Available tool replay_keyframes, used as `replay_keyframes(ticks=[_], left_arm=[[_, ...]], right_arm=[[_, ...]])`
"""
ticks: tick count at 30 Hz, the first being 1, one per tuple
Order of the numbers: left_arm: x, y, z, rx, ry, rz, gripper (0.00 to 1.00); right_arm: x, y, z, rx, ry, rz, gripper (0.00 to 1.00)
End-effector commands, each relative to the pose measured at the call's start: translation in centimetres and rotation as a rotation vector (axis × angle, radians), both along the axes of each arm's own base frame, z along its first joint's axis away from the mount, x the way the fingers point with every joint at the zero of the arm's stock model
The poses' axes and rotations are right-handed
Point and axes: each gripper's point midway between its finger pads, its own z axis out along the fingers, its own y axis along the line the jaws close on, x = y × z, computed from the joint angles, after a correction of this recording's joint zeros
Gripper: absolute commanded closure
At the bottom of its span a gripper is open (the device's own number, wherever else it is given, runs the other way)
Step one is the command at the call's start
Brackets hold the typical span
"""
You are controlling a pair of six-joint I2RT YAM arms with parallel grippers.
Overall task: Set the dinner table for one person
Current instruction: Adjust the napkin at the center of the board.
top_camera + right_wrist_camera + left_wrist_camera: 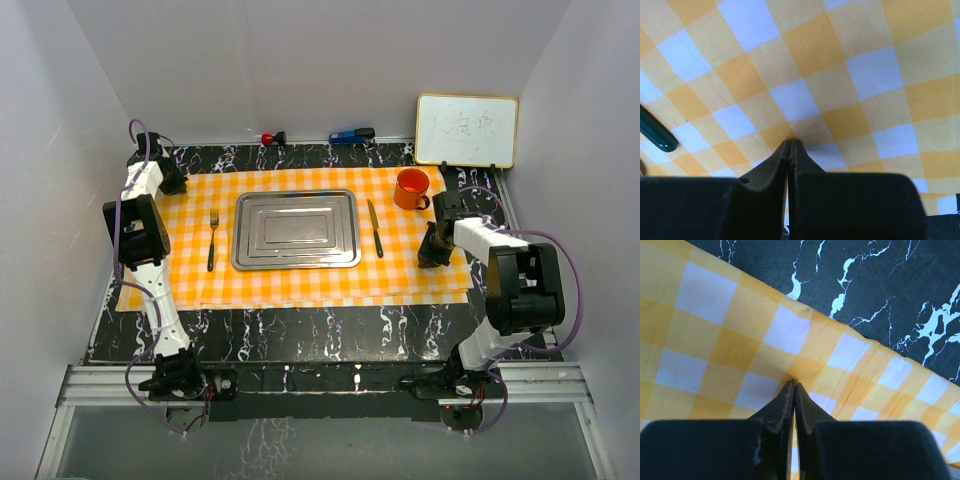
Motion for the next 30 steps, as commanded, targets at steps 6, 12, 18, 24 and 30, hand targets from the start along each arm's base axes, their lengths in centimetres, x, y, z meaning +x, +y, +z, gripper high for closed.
replay_keyframes(ticks=[6,12,18,24,30], left_arm=[[-7.5,-1.9,-4.7,-0.04,0.256,-0.021,1.0],[-9.2,-1.9,-4.8,-0.022,0.289,-0.036,1.0],[-10.1,-1.1,-4.6,0.031,0.306,-0.047,1.0],[-10.2,-0.3,-4.0,0.073,0.31,-0.047,1.0],[-10.3,-0.1,-3.2,0.091,0.301,-0.04,0.97]], right_arm=[[-6.8,-0.9,-5.7,-0.044,0.183,-0.069,1.0],[-8.4,-1.1,-5.9,-0.053,0.201,-0.085,1.0],[-9.2,-1.2,-5.5,-0.057,0.193,-0.103,1.0],[-10.1,-1.5,-5.1,-0.066,0.196,-0.114,1.0],[-10.0,-1.1,-4.5,-0.045,0.201,-0.14,1.0]])
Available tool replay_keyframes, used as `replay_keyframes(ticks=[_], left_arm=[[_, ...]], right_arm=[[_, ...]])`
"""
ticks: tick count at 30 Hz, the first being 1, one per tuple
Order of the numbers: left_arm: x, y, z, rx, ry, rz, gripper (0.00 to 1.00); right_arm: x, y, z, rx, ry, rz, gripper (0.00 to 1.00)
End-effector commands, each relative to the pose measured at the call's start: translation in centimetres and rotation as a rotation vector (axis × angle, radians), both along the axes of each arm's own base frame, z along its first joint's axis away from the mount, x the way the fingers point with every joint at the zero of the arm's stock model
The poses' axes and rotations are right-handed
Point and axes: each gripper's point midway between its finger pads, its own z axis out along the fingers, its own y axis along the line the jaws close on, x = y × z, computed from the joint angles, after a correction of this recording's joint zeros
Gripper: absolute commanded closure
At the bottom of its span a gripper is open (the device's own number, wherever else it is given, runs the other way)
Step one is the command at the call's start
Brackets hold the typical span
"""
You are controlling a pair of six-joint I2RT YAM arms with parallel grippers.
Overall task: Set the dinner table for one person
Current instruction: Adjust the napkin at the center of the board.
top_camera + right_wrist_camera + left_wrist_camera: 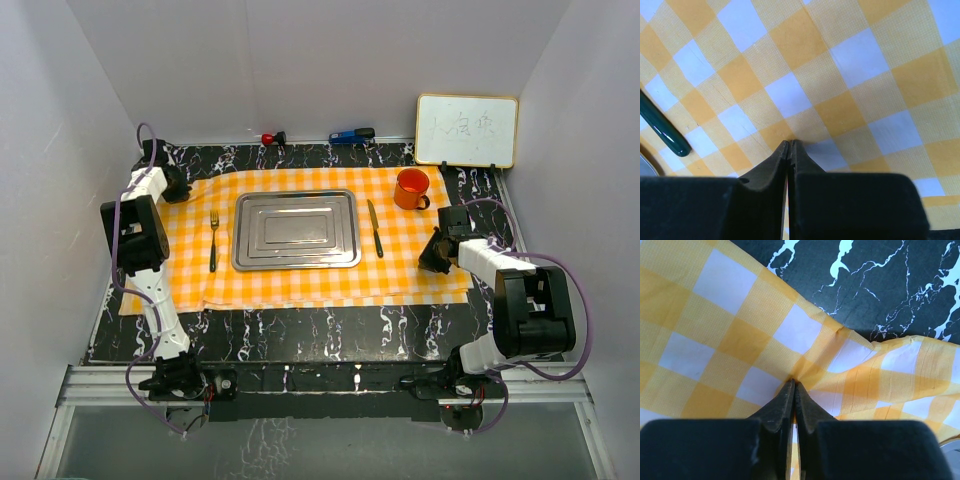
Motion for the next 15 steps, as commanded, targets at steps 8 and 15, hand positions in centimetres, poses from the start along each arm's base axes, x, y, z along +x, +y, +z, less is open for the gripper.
replay_keyframes(ticks=[8,15], left_arm=[[-6.8,1.0,-2.4,0.054,0.263,0.025,0.83],[-6.3,1.5,-1.8,0.075,0.251,0.028,0.77]], right_arm=[[-9.4,0.3,-3.8,0.019,0.372,-0.08,1.0],[-10.3,0.4,-3.3,0.032,0.39,-0.124,1.0]])
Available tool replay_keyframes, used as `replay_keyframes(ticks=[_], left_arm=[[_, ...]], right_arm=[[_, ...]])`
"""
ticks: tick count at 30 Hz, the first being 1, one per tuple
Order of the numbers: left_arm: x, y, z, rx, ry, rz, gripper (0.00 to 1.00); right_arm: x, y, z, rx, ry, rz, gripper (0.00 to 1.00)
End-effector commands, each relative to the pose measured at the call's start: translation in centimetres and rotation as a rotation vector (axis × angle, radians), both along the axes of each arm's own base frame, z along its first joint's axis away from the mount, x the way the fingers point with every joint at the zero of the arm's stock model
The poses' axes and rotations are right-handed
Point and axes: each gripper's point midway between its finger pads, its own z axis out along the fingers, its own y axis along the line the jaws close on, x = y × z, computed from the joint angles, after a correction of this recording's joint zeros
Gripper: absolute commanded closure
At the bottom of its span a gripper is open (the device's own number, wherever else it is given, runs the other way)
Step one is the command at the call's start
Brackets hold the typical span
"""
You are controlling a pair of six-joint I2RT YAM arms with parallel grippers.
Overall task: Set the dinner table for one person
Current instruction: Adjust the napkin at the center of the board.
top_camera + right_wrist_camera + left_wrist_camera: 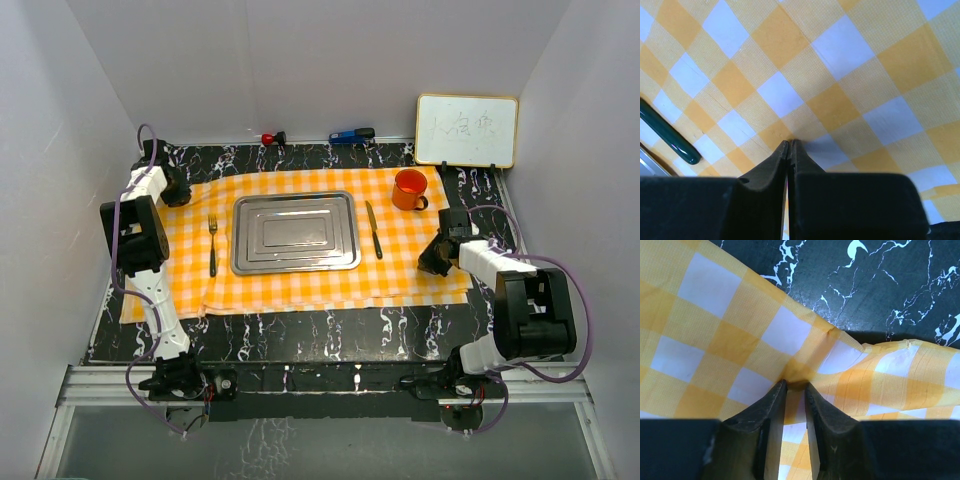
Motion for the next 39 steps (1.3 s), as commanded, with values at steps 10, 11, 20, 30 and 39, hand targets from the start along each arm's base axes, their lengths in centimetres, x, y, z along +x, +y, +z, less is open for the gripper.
replay_keyframes(ticks=[10,11,20,30,39], left_arm=[[-3.3,2.2,-1.7,0.091,0.196,0.002,0.71],[-3.1,2.4,-1.5,0.097,0.19,0.001,0.71],[-1.6,3.0,-1.0,0.12,0.165,0.0,0.68],[1.3,2.2,-1.6,0.053,0.085,-0.017,0.68],[2.9,1.1,-1.5,-0.009,0.021,-0.015,0.68]], right_arm=[[-11.4,0.2,-2.8,0.009,0.41,-0.027,1.0],[-11.4,0.1,-2.6,0.006,0.412,-0.026,1.0],[-9.3,-0.3,-2.4,-0.028,0.402,0.01,1.0],[-7.2,0.3,-3.2,-0.006,0.397,0.045,1.0],[-6.0,0.3,-3.5,-0.011,0.4,0.076,1.0]])
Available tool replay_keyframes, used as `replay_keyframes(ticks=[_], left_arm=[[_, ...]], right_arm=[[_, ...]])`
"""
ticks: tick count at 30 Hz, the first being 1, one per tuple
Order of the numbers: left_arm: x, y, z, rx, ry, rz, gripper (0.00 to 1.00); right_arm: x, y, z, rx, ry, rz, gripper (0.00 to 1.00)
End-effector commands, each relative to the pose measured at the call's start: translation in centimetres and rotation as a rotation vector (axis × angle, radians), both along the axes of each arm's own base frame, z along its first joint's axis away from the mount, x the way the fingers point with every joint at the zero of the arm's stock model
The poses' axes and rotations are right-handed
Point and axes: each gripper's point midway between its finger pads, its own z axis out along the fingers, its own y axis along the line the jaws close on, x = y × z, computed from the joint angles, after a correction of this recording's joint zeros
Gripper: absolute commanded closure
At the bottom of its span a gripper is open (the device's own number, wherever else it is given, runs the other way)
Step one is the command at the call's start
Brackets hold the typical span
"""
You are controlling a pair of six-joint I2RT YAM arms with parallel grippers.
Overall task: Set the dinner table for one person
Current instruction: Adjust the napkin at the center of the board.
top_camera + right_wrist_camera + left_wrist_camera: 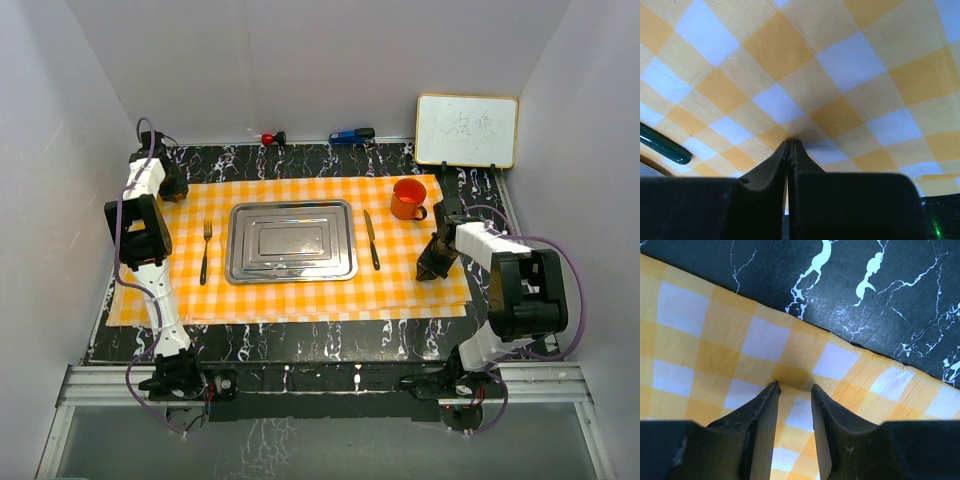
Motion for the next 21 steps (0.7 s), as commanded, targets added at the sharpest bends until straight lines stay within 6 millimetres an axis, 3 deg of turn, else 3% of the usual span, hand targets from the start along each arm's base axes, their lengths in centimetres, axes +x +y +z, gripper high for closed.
replay_keyframes(ticks=[1,10,21], left_arm=[[0.7,-0.3,-1.9,-0.049,-0.012,0.004,0.68],[1.7,-1.0,-2.3,-0.09,-0.028,0.006,0.68],[0.6,-0.8,-2.1,-0.066,0.006,-0.008,0.67]], right_arm=[[-3.1,-0.6,-3.5,-0.044,0.148,0.033,1.0],[-2.8,-0.5,-4.3,-0.038,0.163,0.051,1.0],[-2.8,-1.1,-4.3,-0.068,0.167,0.042,1.0]])
